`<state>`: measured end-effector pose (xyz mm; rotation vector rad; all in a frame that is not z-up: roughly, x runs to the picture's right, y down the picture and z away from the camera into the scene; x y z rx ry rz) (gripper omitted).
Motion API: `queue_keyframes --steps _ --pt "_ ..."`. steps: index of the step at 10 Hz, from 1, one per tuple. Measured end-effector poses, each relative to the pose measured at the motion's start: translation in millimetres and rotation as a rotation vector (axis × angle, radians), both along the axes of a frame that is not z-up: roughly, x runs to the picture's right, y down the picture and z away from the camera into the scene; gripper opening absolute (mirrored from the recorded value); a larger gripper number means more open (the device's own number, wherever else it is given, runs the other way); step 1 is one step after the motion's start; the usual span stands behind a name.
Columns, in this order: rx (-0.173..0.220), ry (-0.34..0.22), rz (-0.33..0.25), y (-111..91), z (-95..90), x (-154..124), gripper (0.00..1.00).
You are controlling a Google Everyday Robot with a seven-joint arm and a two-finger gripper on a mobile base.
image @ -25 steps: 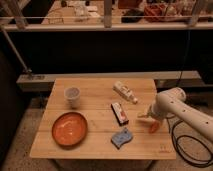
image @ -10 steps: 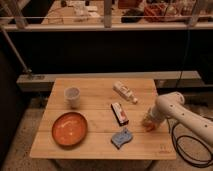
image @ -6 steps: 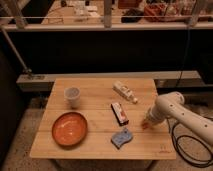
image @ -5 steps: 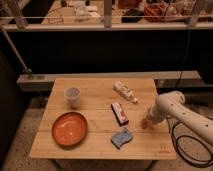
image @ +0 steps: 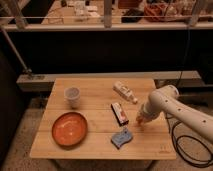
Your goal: Place the pepper in the ceramic bowl
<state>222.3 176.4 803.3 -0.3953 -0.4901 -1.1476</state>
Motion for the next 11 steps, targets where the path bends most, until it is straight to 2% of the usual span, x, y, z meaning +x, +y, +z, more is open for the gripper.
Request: queue_keyframes --steps 2,4,6,9,11 --pt "0.016 -0.023 -0.04 -9 -12.7 -22 0.03" --pt "0.033 -0.047 -0.076 -19 -27.4 -56 0.03" --pt "0.053 -0.067 -0.114 -25 -40.6 -73 0.03" --pt "0.076 -0.09 -0.157 -29 -49.5 -109 0.03" --pt "0.085 -0.1 -0.177 -31 -52.4 -119 0.03"
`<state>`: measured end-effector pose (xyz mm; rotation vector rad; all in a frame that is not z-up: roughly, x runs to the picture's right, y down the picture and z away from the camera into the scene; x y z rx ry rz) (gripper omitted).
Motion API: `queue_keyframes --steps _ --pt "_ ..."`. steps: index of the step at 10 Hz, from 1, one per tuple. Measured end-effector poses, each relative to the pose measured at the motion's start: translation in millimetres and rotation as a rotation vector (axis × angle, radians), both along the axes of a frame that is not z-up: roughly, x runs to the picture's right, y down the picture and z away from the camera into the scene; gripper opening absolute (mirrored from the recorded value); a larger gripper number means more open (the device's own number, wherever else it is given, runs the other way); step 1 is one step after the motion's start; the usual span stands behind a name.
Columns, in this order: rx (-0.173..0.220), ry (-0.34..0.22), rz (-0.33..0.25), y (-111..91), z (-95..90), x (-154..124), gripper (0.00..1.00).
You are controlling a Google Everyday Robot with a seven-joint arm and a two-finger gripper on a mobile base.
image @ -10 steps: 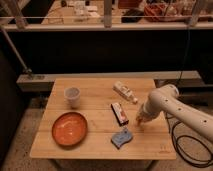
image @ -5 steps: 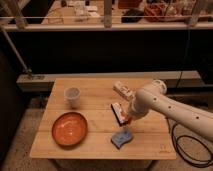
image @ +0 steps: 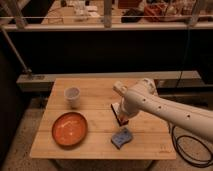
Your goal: Place the pepper in the ceramic bowl
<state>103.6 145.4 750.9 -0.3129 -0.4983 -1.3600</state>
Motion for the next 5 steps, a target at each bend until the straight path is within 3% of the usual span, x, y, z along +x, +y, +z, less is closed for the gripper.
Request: queue_keyframes --steps 2,5 --pt "0.006 -0.02 -0.03 1 -3.9 -21 0.15" --pt "0.029 -0.039 -0.068 1 -9.0 -54 0.16"
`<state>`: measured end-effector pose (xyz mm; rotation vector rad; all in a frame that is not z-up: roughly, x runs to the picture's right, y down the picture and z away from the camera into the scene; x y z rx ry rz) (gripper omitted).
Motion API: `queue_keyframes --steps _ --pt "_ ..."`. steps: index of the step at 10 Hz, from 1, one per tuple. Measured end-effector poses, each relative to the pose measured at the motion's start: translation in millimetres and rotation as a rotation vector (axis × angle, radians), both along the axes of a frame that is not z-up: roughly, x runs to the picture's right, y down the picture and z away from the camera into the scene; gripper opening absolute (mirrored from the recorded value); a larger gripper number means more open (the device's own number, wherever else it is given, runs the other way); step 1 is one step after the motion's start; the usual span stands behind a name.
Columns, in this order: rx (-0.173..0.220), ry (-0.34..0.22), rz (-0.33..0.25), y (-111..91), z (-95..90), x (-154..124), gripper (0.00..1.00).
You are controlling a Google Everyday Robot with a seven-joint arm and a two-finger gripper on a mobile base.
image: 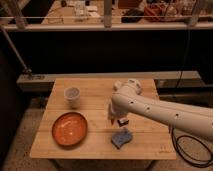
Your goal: Place the pepper in the ceramic bowl
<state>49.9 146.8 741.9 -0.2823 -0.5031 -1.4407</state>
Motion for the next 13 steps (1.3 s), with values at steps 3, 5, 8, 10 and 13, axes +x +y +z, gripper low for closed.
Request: queue_keyframes --steps 3,5,8,10,13 --pt "0.015 -0.012 -0.021 1 -3.9 -21 0.18" --pt "0.027 -0.023 -0.038 2 -1.7 -40 0.26" --pt "0.034 -0.037 -0.061 7 -3.8 -61 0.06" --pt "0.039 -0.052 -0.082 10 -5.8 -82 0.05" --pt "0.046 -0.062 -0.101 13 -8.1 -93 0.05"
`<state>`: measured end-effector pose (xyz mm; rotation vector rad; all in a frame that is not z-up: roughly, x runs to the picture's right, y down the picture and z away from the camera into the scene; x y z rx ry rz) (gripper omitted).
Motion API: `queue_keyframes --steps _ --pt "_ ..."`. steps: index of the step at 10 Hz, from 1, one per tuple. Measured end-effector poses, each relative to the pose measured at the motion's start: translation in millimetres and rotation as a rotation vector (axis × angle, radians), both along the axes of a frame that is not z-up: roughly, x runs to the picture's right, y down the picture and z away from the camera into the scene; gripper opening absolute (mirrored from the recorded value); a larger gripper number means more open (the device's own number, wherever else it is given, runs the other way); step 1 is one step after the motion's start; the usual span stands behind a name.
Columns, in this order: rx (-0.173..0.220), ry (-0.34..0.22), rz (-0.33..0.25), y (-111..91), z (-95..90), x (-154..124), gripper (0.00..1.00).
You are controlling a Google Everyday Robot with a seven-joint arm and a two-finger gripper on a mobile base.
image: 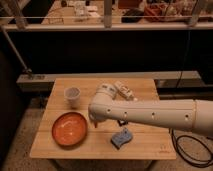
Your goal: Place the pepper in the ceramic bowl
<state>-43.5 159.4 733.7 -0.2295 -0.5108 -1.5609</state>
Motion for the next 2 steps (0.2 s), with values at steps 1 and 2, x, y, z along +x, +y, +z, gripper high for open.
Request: queue_keyframes --steps 1,2 --pt "0.002 -0.007 -0.01 1 -1.1 -12 0.05" --pt "0.003 -0.014 -0.02 2 -1.9 -25 0.05"
